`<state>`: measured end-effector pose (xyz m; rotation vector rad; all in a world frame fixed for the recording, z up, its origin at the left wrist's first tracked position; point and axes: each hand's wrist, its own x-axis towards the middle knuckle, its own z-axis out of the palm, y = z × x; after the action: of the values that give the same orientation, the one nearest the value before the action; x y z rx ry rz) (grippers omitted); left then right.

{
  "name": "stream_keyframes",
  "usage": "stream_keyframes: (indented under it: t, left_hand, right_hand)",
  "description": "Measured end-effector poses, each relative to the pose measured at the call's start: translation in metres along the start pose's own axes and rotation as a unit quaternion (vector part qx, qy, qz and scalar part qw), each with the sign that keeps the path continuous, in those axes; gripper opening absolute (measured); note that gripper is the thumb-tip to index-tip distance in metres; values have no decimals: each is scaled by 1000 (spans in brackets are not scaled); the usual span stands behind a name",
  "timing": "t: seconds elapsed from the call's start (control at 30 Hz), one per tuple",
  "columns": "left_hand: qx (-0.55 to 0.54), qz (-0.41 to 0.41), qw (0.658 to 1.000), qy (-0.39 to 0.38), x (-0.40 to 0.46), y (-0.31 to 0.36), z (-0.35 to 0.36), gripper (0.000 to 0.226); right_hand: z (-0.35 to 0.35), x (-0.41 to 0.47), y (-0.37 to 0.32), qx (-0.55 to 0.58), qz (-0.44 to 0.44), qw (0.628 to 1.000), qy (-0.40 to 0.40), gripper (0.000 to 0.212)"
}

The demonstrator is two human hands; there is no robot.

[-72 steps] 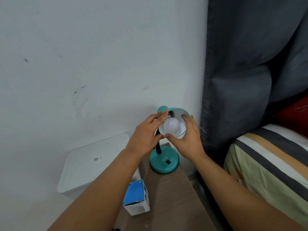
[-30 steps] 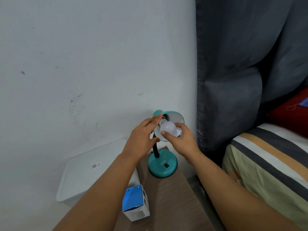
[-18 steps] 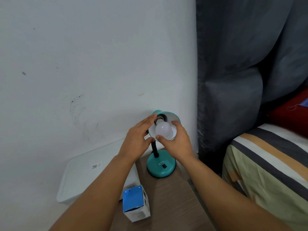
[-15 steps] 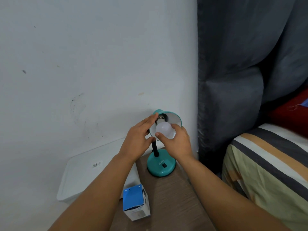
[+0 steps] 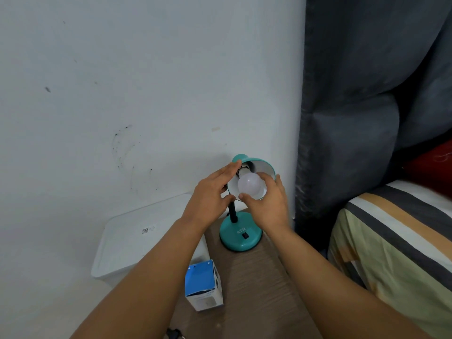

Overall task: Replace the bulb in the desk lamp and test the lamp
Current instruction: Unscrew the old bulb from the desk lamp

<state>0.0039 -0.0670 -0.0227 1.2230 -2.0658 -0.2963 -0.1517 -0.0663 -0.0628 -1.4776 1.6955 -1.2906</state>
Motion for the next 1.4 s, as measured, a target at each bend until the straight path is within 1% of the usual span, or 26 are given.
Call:
stream_keyframes:
  t: [0.07, 0.2, 0.27, 0.33, 0.4, 0.53, 0.63, 0.7, 0.77, 0.83, 0.9, 1.0, 1.07, 1.13, 1.17, 1.3, 1.33, 1.4]
  left_hand:
    - [5, 1, 1000, -2, 0, -1, 0, 89]
    - [-3, -2, 1000, 2, -1, 0, 1, 84]
    - [-7, -4, 1000, 1, -1, 1, 2, 84]
    - [-6, -5, 1000, 3, -2, 1, 2, 85]
    - [-8, -8, 1000, 7, -3, 2, 2, 85]
    - [-11, -13, 1000, 6, -4, 2, 1, 88]
    - [-17, -11, 1000, 4, -4, 3, 2, 86]
    - [-14, -10, 1000, 5, -4, 4, 2, 85]
    - [-7, -8, 1000, 5, -4, 4, 2, 86]
    - [-4, -6, 1000, 1, -5, 4, 3, 88]
    - [-8, -6, 1000, 0, -5, 3, 3, 89]
    - [-10, -9, 1000, 3, -5, 3, 2, 86]
    - [-6, -7, 1000, 5, -5, 3, 2, 85]
    - [-5, -7, 1000, 5, -5, 3, 2, 85]
    - [-3, -8, 1000, 5, -5, 3, 2, 87]
    - [1, -6, 1000, 2, -7, 0, 2, 89]
    - [-3, -8, 1000, 3, -7, 1, 1, 88]
    - [-9, -13, 1000, 6, -7, 3, 0, 85]
  right_hand:
    - [0, 0, 0, -10, -21, 1000, 11, 70]
    - [1, -3, 0, 62, -10, 998, 12, 78]
    - [0, -2, 0, 79, 4, 997, 14, 73]
    - [0, 0, 1, 67, 1, 998, 9, 65]
    - [-1, 1, 1, 36, -17, 999, 2, 62]
    - [0, 2, 2, 3, -28, 1000, -4, 66]
    - [2, 1, 4, 0, 0, 1000, -1, 78]
    - [1, 1, 4, -9, 9, 1000, -12, 74]
    - [-2, 2, 3, -23, 1, 1000, -16, 69]
    - [-5, 2, 1, -37, -19, 999, -9, 71]
    - [-5, 2, 1, -27, -24, 999, -5, 74]
    - [-3, -1, 1, 19, 12, 1000, -11, 84]
    - [-1, -1, 2, 40, 25, 999, -15, 76]
    - [0, -1, 3, 51, 10, 999, -13, 64]
    - [0, -1, 3, 51, -3, 999, -10, 61]
    - [-2, -3, 7, 36, -51, 998, -5, 70]
    - [-2, -5, 8, 40, -53, 998, -5, 75]
    - [-1, -6, 8, 56, -25, 998, -6, 89]
